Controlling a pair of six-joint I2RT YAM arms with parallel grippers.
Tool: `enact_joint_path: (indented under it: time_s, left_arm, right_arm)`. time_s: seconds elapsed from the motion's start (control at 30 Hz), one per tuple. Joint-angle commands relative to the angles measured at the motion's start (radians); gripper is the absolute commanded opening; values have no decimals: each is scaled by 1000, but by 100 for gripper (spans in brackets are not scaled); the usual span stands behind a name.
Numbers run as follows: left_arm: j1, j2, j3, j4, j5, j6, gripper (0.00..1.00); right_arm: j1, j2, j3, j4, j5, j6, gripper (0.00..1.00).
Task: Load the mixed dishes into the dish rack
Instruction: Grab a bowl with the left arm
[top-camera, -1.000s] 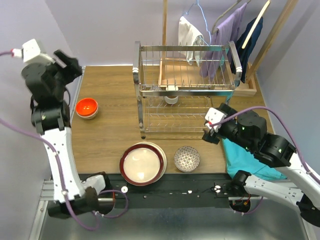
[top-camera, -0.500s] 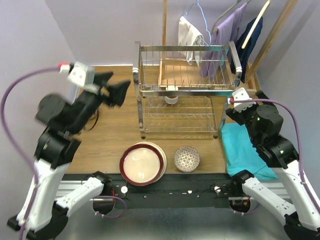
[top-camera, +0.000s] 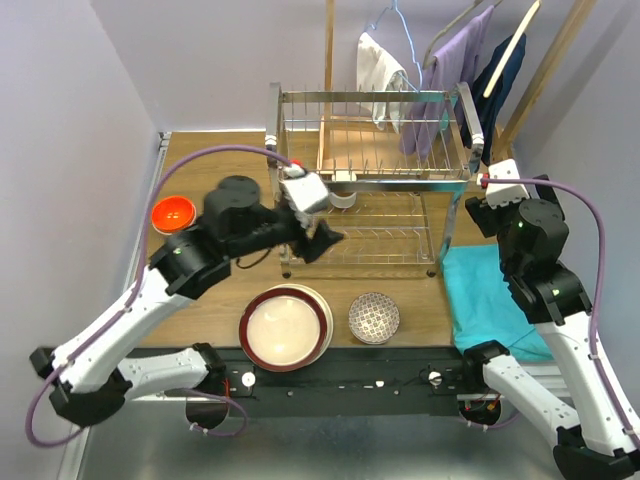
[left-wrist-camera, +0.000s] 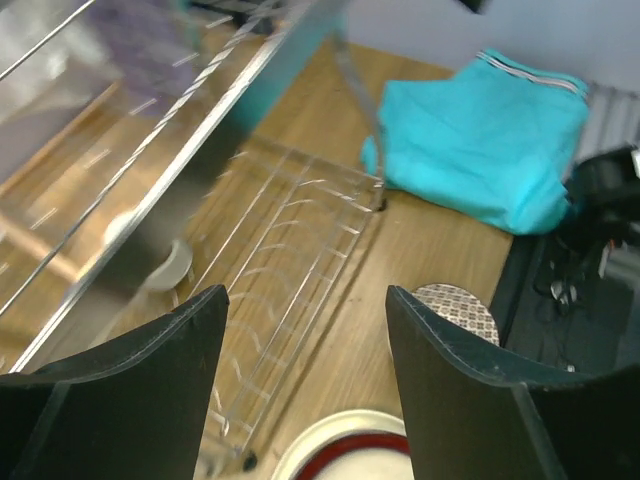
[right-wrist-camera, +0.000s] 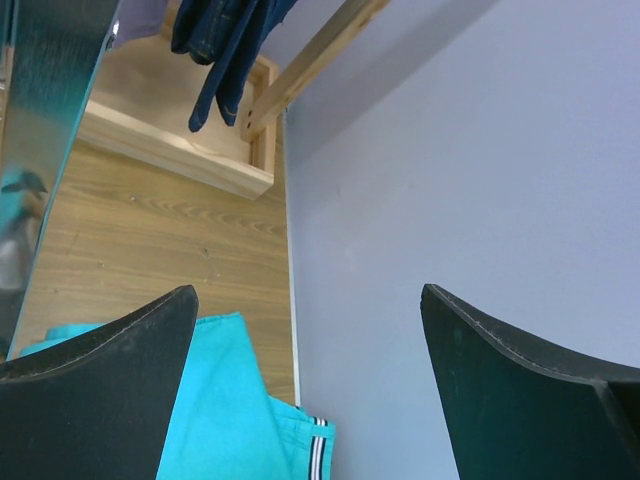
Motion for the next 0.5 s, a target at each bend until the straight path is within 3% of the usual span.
enact_joint_path:
  time_s: [0.0,0.2,0.47]
  left_arm:
    - [-258,58,94,51,-136,163,75]
    - [-520,93,-40,39,-213,159,79]
    - [-595,251,-222,69,-250,90,75]
  right_arm:
    - [-17,-16,-48,89,9,11,100]
    - [-40,-34,-99,118,14,-10,100]
    - [-60,-20,-57,47,9,20,100]
